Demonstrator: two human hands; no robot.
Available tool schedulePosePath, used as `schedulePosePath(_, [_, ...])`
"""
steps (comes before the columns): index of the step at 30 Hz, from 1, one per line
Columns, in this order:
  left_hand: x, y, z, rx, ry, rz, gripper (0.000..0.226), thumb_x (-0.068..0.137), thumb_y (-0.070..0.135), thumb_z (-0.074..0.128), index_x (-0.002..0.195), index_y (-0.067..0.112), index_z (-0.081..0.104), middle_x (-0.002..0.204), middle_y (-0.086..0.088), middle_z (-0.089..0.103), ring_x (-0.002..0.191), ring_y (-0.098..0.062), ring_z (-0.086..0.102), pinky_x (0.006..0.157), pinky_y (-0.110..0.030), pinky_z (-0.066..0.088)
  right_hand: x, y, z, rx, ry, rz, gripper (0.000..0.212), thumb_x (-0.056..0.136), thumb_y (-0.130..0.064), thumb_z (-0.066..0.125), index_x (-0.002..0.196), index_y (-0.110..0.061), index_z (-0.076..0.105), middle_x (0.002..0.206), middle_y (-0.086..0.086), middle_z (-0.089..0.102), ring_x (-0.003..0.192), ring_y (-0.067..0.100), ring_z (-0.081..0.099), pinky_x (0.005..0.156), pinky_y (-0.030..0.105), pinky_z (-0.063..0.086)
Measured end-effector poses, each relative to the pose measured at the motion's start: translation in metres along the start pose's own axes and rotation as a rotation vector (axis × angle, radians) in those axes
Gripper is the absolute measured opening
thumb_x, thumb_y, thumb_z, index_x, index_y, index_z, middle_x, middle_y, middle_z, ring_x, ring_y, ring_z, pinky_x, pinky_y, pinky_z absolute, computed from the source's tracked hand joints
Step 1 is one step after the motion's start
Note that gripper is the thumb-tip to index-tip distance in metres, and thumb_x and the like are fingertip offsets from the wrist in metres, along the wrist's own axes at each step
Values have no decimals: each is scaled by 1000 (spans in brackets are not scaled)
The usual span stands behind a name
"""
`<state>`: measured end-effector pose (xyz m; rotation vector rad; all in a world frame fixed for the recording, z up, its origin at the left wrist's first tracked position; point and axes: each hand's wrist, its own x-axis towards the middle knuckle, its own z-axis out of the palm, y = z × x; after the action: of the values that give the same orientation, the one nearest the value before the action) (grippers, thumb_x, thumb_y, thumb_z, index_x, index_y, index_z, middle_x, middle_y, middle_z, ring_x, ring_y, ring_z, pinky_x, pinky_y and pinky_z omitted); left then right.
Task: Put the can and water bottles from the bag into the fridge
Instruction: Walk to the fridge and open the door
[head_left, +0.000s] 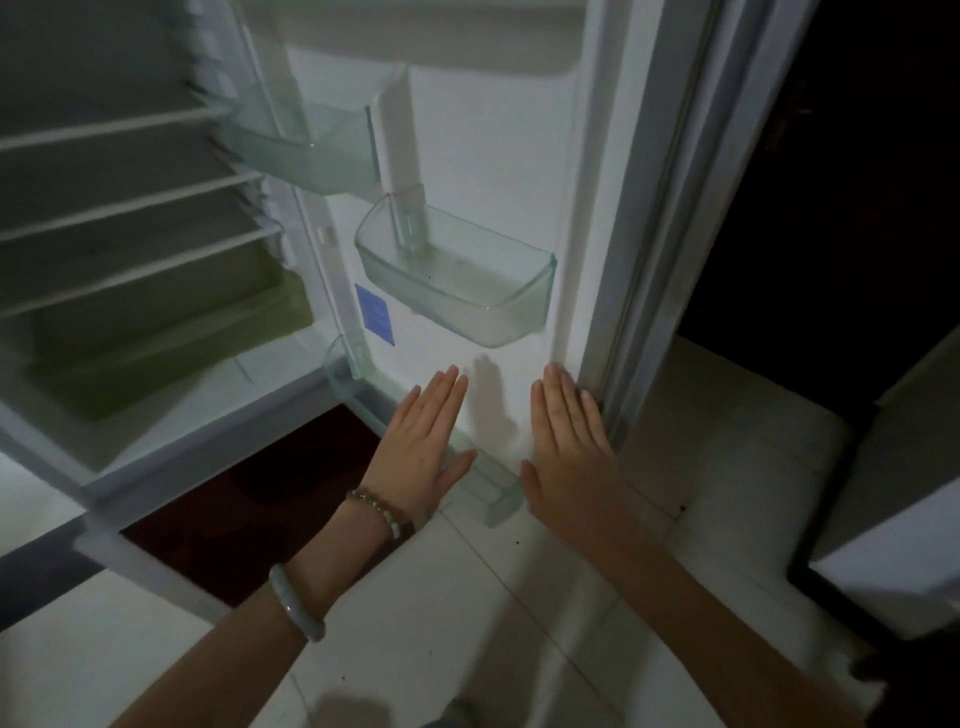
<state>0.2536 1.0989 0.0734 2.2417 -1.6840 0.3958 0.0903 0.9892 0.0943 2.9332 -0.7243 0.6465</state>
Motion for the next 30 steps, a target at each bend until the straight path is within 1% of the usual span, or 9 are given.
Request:
schedulePosePath(2, [15, -9, 5, -1, -24, 13, 75, 85, 45, 43, 144, 6, 18, 152, -12, 21, 140, -19, 17, 114, -38, 13, 6, 4, 4, -34, -25, 63, 89, 67, -16, 65, 142, 4, 21, 150, 21, 24, 140, 30, 16, 116, 39, 4])
schedulePosePath(4, [27, -16, 12, 9, -58, 37, 75, 85, 47, 38, 144, 5, 18, 151, -13, 23, 140, -20, 18, 114, -37, 11, 11, 10, 6, -64, -39, 107, 88, 67, -16, 64, 142, 5, 22, 151, 21, 22, 141, 31, 15, 116, 41, 3])
schedulePosePath(7, [40, -22, 26, 37, -112, 78, 77, 86, 51, 32, 145, 6, 14, 153, -11, 18, 142, -21, 14, 116, -36, 7, 20, 22, 7, -103, -42, 155, 85, 70, -16, 61, 142, 5, 20, 153, 21, 17, 142, 31, 12, 116, 42, 2])
schedulePosePath(10, [50, -25, 36, 58, -118, 79, 76, 86, 51, 32, 144, 5, 16, 152, -13, 22, 141, -24, 20, 115, -44, 18, 35, 38, 3, -99, -50, 182, 88, 70, -18, 64, 143, 4, 20, 152, 22, 18, 142, 32, 14, 117, 44, 5])
schedulePosePath(15, [80, -27, 45, 131, -57, -39, 75, 86, 51, 30, 143, 4, 21, 150, -14, 28, 138, -26, 27, 114, -45, 14, 61, 72, 2, -74, -89, 171, 89, 72, -20, 67, 143, 5, 19, 152, 24, 15, 142, 33, 13, 114, 44, 9])
schedulePosePath(18, [107, -26, 49, 140, -53, -66, 74, 87, 52, 27, 143, 4, 21, 151, -13, 26, 139, -27, 25, 113, -47, 18, 77, 91, 6, -62, -91, 162, 89, 71, -19, 68, 142, 6, 20, 151, 26, 16, 141, 34, 15, 113, 45, 10])
schedulePosePath(21, [132, -24, 55, 148, -75, -80, 74, 87, 52, 24, 144, 5, 17, 152, -12, 21, 140, -26, 20, 114, -46, 14, 93, 111, 11, -55, -87, 163, 88, 72, -18, 68, 142, 6, 20, 152, 25, 15, 142, 33, 13, 114, 43, 7])
schedulePosePath(26, [162, -26, 63, 160, -40, -150, 75, 86, 51, 27, 143, 3, 19, 150, -16, 25, 139, -29, 25, 112, -48, 14, 118, 140, 16, -44, -115, 129, 86, 80, -21, 59, 145, 1, 7, 155, 19, 2, 144, 28, 0, 115, 41, 1])
schedulePosePath(30, [180, -31, 61, 153, 18, -230, 80, 85, 53, 24, 144, 0, 13, 152, -18, 19, 140, -30, 19, 112, -45, 11, 140, 158, 21, -26, -140, 109, 84, 86, -25, 54, 146, -2, 0, 156, 15, -7, 143, 22, -8, 114, 36, -5])
